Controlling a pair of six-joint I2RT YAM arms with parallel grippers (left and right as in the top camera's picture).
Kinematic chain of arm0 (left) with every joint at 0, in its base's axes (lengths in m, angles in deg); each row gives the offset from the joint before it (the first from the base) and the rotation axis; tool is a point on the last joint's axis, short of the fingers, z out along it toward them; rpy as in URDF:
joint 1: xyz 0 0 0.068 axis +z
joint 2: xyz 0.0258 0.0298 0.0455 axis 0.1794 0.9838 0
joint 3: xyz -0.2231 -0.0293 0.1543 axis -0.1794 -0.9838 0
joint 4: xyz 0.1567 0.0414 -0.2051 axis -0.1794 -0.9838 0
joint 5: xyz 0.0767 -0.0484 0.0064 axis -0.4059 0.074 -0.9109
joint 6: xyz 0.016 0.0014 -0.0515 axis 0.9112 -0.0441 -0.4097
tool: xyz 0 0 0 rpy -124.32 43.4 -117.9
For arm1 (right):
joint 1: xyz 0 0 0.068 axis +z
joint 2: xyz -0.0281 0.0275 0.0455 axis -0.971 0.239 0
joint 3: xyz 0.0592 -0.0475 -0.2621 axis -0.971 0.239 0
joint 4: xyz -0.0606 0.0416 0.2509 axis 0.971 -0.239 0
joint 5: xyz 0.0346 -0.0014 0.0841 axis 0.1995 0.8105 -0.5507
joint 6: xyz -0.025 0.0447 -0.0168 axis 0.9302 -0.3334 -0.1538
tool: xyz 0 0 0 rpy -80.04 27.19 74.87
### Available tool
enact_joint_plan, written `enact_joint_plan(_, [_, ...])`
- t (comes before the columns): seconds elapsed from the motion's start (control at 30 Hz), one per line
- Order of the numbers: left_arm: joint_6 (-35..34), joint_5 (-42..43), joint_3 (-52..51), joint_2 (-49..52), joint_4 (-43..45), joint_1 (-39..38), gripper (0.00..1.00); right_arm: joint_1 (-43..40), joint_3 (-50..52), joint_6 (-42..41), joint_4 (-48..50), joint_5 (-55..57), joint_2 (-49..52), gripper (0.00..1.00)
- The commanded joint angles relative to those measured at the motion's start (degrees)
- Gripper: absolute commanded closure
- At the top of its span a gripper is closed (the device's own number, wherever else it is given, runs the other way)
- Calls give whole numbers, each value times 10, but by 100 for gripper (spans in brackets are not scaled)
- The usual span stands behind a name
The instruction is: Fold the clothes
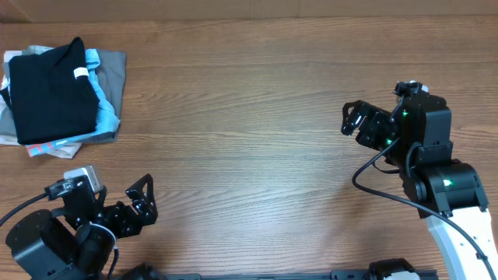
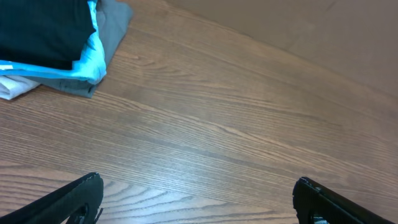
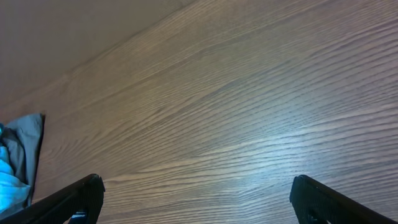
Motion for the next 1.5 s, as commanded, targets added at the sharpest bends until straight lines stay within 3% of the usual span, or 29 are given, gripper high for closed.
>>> enact_joint_plan(0.0, [-2,-2,-5,1,2,0,0,7,1,-2,0,5,-12,0])
enact_joint_plan(0.5, [-2,-2,-5,1,2,0,0,7,20,2,-52,50,-35,0])
enact_joint_plan(0.73, [-2,-2,-6,1,2,0,0,0,193,24,76,79,-213,0])
enact_joint_plan(1.03, [-2,-2,-6,1,2,0,0,-10,448,75,314,81,-434,0])
enact_joint_plan(1.3, [-2,-2,-6,1,2,0,0,-10,562,141,467,79,-502,0])
enact_joint_plan(1.47, [-2,-2,-5,1,2,0,0,-10,598,185,476,58,-542,0])
